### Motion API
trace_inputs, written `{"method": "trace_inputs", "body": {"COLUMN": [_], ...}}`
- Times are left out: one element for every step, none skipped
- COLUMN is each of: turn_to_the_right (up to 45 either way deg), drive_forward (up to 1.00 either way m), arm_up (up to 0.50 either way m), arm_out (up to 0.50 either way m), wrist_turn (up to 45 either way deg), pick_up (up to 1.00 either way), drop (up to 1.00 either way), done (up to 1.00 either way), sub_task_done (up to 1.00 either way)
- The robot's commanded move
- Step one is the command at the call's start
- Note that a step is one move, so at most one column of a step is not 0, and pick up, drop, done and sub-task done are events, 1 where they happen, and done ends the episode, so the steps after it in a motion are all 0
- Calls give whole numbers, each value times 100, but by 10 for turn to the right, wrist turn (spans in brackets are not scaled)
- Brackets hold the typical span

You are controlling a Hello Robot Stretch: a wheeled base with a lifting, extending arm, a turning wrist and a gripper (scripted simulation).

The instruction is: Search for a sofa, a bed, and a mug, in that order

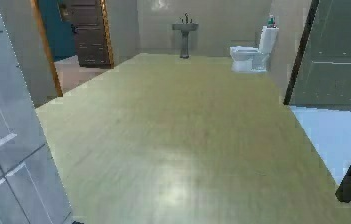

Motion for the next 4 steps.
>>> {"method": "trace_inputs", "body": {"turn_to_the_right": [0, 150, 0, -450], "drive_forward": [100, 0, 15, 0], "arm_up": [0, 0, 0, 0], "arm_out": [0, 0, 0, 0], "wrist_turn": [0, 0, 0, 0], "pick_up": [0, 0, 0, 0], "drop": [0, 0, 0, 0], "done": [0, 0, 0, 0], "sub_task_done": [0, 0, 0, 0]}}
